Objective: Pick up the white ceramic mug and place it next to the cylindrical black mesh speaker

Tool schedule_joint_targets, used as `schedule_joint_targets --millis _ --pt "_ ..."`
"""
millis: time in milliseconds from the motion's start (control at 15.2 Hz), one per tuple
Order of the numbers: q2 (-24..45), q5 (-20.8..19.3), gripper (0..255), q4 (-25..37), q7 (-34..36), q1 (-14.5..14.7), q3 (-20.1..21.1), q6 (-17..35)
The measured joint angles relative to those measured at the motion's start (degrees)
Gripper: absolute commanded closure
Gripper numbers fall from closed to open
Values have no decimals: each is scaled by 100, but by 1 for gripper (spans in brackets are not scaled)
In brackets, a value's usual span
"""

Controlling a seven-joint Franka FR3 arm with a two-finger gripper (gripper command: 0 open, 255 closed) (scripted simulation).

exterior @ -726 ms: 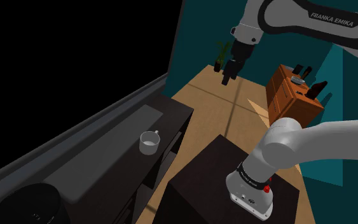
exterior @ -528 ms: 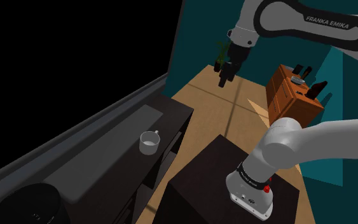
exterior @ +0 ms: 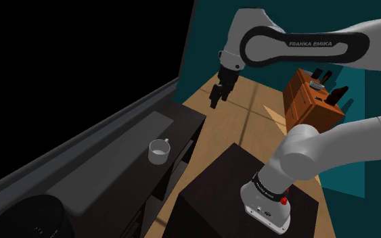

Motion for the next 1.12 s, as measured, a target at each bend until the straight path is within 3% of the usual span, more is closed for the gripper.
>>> schedule_joint_targets --millis 462,1122 --pt "1040 215 0 -316 490 234 416 1353" --pt "3280 64 0 172 1306 406 968 3099"
